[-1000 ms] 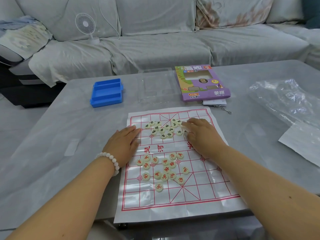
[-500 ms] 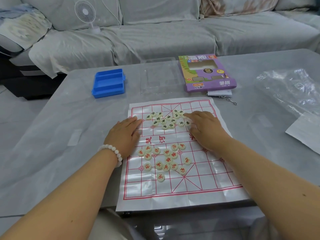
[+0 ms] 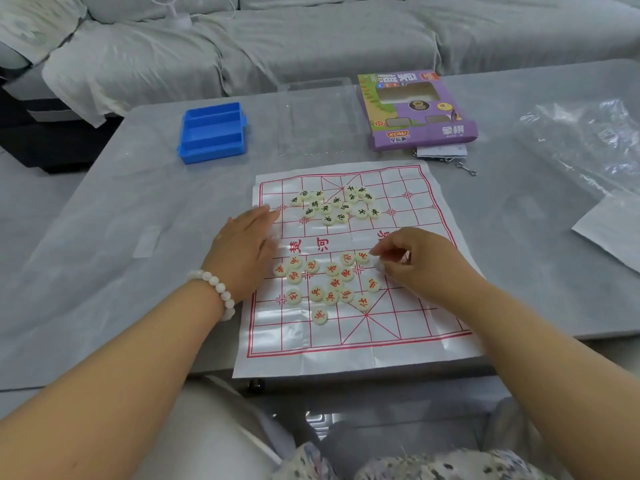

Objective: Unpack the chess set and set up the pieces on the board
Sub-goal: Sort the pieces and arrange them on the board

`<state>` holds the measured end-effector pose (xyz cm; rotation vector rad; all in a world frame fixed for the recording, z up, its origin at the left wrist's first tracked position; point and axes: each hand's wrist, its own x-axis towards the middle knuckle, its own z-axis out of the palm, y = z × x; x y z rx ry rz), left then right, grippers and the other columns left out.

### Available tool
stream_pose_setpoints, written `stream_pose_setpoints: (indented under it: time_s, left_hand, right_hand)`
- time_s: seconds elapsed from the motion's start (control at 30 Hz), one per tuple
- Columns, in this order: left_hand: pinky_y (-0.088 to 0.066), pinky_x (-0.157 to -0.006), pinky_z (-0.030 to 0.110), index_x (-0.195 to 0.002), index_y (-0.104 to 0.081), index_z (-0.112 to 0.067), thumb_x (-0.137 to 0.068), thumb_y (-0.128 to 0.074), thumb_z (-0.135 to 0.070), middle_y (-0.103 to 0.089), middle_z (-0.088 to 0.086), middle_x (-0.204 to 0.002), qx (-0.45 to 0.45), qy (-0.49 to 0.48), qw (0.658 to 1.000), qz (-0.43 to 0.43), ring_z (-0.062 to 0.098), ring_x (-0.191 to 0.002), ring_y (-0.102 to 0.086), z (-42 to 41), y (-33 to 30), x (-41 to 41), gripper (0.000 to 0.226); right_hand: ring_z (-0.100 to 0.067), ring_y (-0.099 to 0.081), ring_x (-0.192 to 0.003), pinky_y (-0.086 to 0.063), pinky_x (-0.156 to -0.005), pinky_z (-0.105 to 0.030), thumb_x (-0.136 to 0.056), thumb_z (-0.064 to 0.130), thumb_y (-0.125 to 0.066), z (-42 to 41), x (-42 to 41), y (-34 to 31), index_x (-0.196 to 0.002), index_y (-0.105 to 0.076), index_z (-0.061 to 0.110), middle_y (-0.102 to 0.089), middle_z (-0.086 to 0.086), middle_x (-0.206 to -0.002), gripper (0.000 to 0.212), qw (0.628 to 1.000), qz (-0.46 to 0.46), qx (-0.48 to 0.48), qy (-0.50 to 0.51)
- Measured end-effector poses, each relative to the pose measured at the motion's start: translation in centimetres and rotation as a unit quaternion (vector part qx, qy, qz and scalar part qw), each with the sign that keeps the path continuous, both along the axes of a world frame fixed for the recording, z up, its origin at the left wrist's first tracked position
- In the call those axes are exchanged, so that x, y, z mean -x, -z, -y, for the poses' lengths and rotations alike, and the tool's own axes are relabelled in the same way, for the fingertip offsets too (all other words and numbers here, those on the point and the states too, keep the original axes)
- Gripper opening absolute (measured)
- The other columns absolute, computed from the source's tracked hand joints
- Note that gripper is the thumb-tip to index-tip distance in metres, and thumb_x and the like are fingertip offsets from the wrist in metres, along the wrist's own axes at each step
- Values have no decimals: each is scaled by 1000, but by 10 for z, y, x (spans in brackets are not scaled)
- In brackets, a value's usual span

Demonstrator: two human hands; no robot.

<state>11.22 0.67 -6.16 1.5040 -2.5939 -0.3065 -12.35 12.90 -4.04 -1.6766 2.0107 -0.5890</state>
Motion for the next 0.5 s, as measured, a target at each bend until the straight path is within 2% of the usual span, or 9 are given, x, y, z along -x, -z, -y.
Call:
stream_pose_setpoints:
  time_s: [0.07, 0.17, 0.3, 0.5]
  left_hand:
    - [-6, -118, 31, -148, -22, -23, -101, -28, -32, -18, -4, -156, -10, 8, 1000, -1, 15, -144, -14, -11, -1, -5, 48]
    - [-11, -116, 31, -147, -22, -22, -100, -28, -34, -20, -3, -155, -45, -2, 999, -5, 17, -143, -17, -22, 1, -11, 49]
    - [-15, -118, 34, -146, -25, -21, -99, -30, -35, -25, -1, -154, -25, -18, 999, 11, 18, -142, -23, -28, 7, -10, 49]
    - [-22, -116, 37, -145, -29, -22, -99, -33, -34, -30, -2, -151, -7, -32, 999, 5, 19, -139, -28, -27, 10, -9, 48]
  right_hand:
    - [-2, -53, -86, -38, -69, -4, -87, 25, -64, -10, -3, 0, -108, -65, 29, -56, 17, -101, 22, 1000, -2, -12, -29]
    - [-2, -51, -95, -40, -78, -6, -84, 27, -67, -20, -3, 4, -114, -62, 31, -57, 17, -112, 31, 997, -28, -21, -71]
    - [-1, -43, -103, -32, -91, -13, -83, 37, -66, -22, -4, 10, -117, -62, 32, -56, 15, -120, 34, 992, -87, -8, -87]
    - [-3, -41, -105, -29, -92, -14, -86, 36, -64, -24, -4, 14, -113, -63, 28, -56, 11, -121, 29, 994, -95, 11, -61]
